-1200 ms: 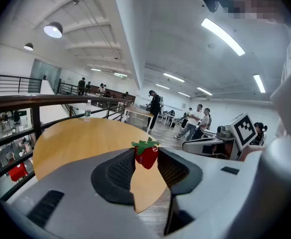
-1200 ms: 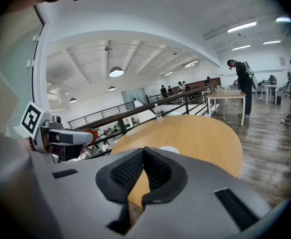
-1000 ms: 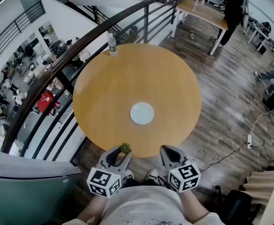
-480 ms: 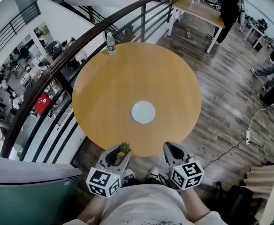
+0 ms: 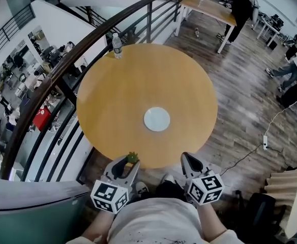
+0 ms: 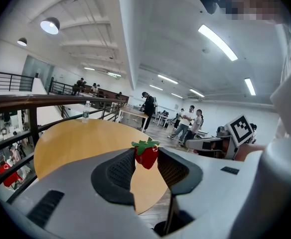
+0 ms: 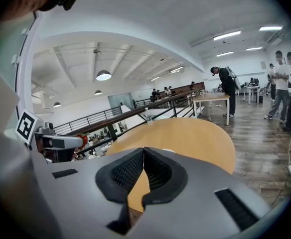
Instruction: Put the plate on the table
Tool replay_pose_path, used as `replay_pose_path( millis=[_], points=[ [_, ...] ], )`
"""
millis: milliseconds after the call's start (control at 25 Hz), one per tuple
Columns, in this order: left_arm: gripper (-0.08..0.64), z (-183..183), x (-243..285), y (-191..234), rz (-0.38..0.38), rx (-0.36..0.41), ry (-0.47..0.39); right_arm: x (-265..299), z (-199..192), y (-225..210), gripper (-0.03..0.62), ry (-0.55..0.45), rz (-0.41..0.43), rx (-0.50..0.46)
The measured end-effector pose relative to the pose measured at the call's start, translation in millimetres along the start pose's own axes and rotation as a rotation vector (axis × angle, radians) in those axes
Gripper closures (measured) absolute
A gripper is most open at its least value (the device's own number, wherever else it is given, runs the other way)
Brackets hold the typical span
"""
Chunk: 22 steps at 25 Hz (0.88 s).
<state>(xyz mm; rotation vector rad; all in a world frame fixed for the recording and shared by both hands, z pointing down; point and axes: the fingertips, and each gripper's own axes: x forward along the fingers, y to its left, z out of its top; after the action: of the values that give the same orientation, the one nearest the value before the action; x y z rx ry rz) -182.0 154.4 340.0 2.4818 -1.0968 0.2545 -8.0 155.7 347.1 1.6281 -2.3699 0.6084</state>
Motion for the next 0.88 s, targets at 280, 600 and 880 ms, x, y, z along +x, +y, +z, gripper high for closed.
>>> replay_pose_path(
  millis=[280,600,880],
  points=[
    [0.405,7.6,27.1,2.7,-0.016,-0.012,0.011,13.3,5.1,-17.8,0.566,0.010,0.001,0.010],
    [0.405,20.8,49.7,13.1,0.026,-0.017,0.012,42.2,25.0,-33.2,0.566,0.014,0.046,-0.053],
    [0.405,44.0,90.7,14.9,0.070,-0.020,0.000,65.7,55.0,-64.5,0.566,0.013,0.104,-0.113]
  ],
)
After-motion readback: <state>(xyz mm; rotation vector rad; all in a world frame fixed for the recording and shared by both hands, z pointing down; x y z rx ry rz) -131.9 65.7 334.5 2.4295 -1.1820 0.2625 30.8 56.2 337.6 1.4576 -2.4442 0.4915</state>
